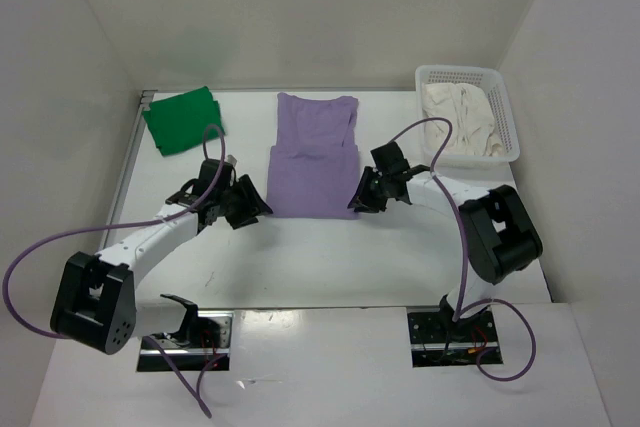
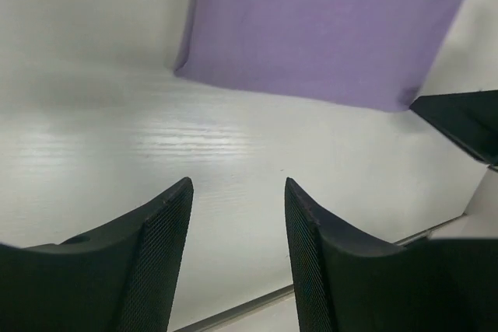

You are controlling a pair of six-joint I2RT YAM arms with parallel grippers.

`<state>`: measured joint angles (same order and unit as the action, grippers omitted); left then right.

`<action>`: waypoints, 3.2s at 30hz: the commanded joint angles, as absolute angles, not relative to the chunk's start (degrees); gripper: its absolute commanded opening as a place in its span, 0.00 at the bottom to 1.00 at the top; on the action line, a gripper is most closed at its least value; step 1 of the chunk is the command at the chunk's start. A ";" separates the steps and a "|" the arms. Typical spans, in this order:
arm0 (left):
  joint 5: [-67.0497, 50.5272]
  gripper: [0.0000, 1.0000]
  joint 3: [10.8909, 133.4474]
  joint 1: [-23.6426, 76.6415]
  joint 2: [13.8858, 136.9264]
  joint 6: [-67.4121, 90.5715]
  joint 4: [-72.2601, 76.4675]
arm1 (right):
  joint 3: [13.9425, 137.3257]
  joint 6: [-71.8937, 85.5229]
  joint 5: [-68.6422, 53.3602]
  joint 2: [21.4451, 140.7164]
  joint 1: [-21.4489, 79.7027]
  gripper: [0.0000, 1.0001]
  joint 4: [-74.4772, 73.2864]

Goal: Fold and stack the t-shirts
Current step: Fold the folded rectangular tshirt in 1/3 of the way, then grab one side of the 2/3 rectangular tshirt with both arms, then fold the long partially folded tshirt into a neat square

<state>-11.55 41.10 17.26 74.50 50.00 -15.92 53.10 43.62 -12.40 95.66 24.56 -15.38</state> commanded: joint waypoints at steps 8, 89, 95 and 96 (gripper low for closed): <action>-7.73 0.59 39.20 15.91 80.68 53.78 -9.68 | 48.17 44.30 -14.49 90.17 22.32 0.44 -14.15; -1.75 0.65 106.42 7.30 123.13 45.79 -10.46 | 127.77 35.86 -13.80 140.09 10.55 0.24 -29.61; -7.02 0.62 101.26 8.17 116.73 45.79 -8.00 | 131.84 34.72 -14.50 136.25 11.16 0.44 -32.60; -7.64 0.59 99.16 9.04 116.02 45.79 -8.00 | 131.05 34.72 -14.50 135.27 11.16 0.44 -32.61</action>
